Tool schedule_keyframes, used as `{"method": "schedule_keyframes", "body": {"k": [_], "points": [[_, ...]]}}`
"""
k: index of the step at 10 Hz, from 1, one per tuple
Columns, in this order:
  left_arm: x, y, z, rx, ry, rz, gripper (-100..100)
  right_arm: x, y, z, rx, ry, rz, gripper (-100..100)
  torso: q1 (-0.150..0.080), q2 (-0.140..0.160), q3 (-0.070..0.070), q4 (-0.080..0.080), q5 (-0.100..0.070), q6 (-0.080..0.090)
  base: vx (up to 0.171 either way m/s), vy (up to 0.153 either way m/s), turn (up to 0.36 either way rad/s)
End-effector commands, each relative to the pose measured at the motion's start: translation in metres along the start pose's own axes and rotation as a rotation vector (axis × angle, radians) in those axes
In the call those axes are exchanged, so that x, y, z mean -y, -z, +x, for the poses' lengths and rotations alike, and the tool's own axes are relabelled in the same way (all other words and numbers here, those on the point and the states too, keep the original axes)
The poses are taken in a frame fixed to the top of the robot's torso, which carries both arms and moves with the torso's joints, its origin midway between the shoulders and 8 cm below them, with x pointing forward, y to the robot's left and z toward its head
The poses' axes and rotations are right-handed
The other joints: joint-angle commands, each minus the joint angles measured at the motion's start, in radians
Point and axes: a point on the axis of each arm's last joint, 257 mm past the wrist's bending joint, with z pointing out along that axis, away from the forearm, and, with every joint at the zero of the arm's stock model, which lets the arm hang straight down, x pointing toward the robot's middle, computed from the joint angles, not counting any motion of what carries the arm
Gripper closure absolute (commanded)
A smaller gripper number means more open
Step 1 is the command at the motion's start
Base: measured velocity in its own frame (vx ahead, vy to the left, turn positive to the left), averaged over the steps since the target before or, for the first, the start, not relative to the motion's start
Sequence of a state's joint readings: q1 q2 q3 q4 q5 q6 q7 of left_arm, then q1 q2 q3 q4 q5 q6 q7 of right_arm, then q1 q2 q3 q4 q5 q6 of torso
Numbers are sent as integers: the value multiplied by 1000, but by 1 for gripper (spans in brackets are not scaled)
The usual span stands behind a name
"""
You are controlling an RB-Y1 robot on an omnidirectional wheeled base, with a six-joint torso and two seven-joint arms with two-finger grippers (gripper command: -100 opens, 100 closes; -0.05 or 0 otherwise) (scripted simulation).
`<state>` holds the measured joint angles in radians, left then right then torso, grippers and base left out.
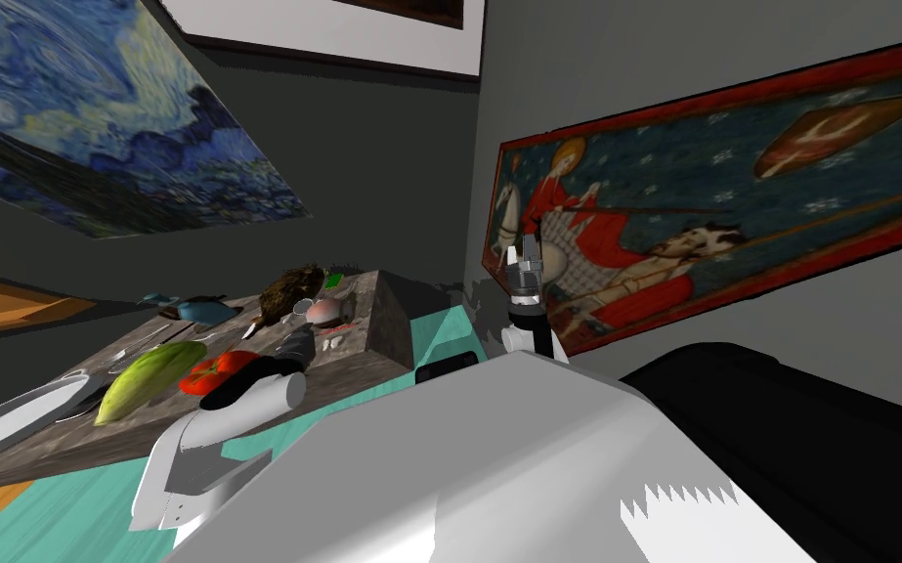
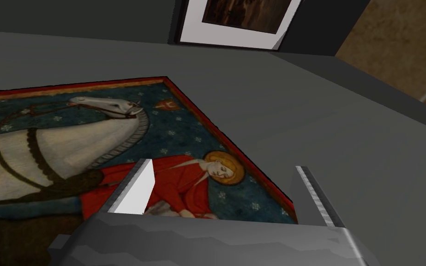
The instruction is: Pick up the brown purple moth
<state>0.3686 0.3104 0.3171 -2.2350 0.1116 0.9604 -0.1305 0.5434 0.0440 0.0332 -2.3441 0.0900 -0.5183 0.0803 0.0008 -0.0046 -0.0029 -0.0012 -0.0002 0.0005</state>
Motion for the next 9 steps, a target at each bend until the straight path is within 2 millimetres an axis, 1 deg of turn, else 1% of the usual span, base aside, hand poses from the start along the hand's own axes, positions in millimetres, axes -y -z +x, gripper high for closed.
{"method": "schedule_keyframes", "body": {"k": [1,2,5,9], "points": [[-12,1,-1,-4,4,-47,-100,0,0,0,0,0,0,0,0,0,0,0,0,0,54,-18,-33],[-17,1,0,-7,4,-65,-100,0,0,0,0,0,0,0,0,0,0,0,0,0,26,-6,5],[-39,5,-6,-16,26,-156,-100,0,0,0,0,0,0,0,1,0,0,0,0,0,55,-12,-67],[-66,12,-5,-35,38,-263,-100,0,0,0,0,0,0,0,2,0,0,0,0,0,42,0,-46]]}}
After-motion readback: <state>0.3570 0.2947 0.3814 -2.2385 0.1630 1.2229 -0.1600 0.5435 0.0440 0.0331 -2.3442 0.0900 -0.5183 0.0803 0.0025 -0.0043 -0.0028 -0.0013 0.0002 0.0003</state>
